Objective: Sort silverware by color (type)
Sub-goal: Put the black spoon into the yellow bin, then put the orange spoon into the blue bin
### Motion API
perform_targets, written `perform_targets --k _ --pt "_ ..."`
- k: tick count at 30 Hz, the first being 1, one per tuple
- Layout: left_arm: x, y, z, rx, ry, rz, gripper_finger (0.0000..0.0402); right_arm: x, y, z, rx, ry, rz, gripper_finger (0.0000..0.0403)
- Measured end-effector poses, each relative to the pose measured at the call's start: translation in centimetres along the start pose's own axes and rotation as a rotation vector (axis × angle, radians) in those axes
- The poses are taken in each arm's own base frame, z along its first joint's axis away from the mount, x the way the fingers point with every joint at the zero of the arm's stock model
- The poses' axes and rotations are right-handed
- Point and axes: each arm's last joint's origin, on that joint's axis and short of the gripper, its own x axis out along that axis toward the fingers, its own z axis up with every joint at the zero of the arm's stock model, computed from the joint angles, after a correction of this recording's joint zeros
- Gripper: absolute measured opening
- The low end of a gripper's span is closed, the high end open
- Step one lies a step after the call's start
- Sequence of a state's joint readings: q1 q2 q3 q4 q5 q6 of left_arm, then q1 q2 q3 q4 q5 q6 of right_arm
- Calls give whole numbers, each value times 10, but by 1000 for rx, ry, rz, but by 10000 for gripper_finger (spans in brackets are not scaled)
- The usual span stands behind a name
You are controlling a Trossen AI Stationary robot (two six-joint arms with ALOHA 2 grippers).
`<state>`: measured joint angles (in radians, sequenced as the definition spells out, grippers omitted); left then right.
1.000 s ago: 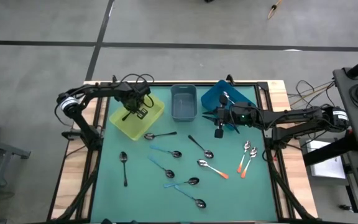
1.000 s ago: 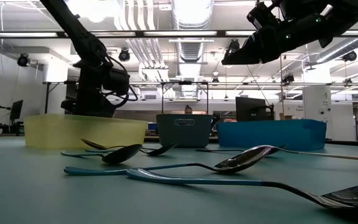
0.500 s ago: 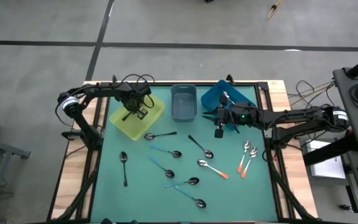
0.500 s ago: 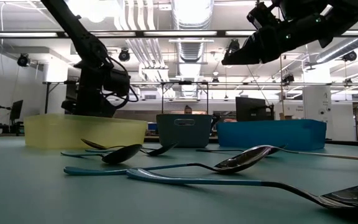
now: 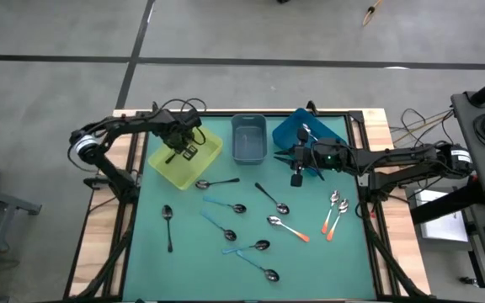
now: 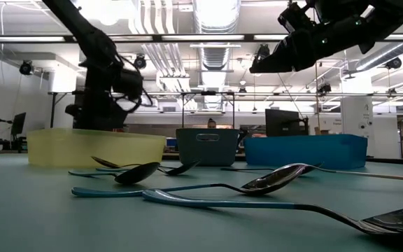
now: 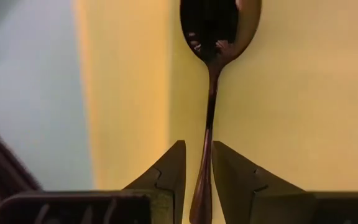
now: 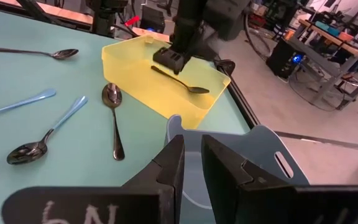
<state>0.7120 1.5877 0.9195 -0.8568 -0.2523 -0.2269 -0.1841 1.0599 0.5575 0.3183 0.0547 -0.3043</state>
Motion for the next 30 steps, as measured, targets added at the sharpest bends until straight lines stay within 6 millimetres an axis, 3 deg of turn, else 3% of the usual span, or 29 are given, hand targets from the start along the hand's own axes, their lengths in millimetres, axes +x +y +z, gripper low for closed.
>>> perform_targets --k 7,16,23,30 --pt "-55 -10 -14 15 -268 -84 60 0 0 0 9 0 -1 47" --pt "-127 -59 -49 192 -699 -340 60 0 0 0 91 -1 1 47" --pt "-150 -96 -84 469 -828 -451 60 0 0 0 308 -1 2 47" --pt "-151 -128 -114 694 -988 -578 60 0 0 0 357 -1 2 47"
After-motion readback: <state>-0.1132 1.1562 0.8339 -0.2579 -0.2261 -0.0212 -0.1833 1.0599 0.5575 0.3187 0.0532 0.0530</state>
